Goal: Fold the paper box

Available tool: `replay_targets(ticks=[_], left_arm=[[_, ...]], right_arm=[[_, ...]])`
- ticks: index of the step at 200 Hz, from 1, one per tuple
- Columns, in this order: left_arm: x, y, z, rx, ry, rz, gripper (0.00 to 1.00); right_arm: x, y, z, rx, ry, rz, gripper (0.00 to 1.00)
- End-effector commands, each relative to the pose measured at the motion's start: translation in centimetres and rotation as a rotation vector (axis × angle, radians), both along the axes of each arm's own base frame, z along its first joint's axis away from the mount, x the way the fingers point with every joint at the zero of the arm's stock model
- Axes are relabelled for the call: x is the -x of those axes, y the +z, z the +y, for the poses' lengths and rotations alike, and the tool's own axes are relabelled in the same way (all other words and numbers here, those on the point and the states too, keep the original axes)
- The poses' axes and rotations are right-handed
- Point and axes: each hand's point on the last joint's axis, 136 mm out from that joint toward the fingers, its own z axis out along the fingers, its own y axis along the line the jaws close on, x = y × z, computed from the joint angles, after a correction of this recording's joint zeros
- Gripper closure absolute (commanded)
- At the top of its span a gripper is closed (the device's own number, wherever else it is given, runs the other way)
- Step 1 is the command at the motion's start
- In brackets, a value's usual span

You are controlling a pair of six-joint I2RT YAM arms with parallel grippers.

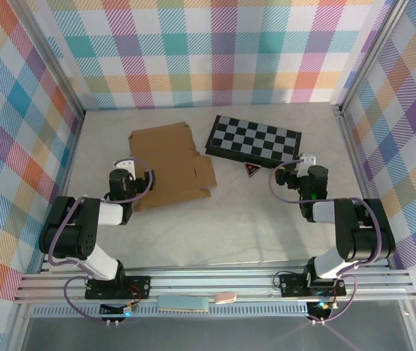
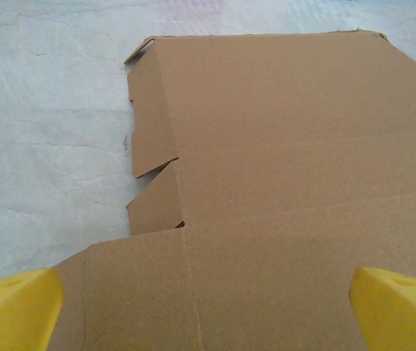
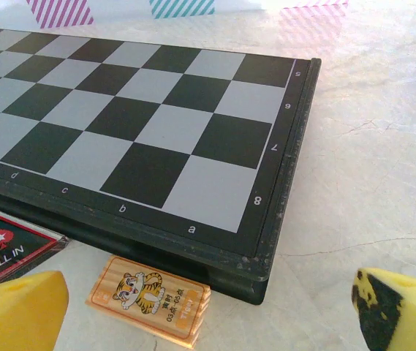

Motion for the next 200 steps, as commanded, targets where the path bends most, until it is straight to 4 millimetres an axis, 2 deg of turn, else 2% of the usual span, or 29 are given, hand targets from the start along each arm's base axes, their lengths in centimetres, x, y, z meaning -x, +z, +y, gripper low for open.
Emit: replay_targets(ticks=[1, 174, 182, 190, 200], left_arm=[[-0.2, 0.8, 0.2, -0.010, 0.002, -0.038, 0.00], [-0.2, 0.9, 0.2, -0.011, 0.001, -0.039, 0.00], [-0.1, 1.2, -0.1, -0.010, -0.013, -0.053, 0.00], [0.2, 2.5, -0.5, -0.028, -0.032, -0.067, 0.00], [0.7, 4.6, -0.3, -0.081, 0.025, -0.056, 0.00]], right_arm=[[-0.3, 0.4, 0.0, -0.019, 0.006, -0.009, 0.01], [-0.4, 0.5, 0.0, -0.018, 0.005, -0.010, 0.01], [-0.3, 0.9, -0.1, -0.015, -0.004, -0.027, 0.01], [-0.2, 1.9, -0.7, -0.003, -0.049, -0.024, 0.01], [0.0, 3.5, -1.6, 0.017, -0.115, 0.015, 0.01]])
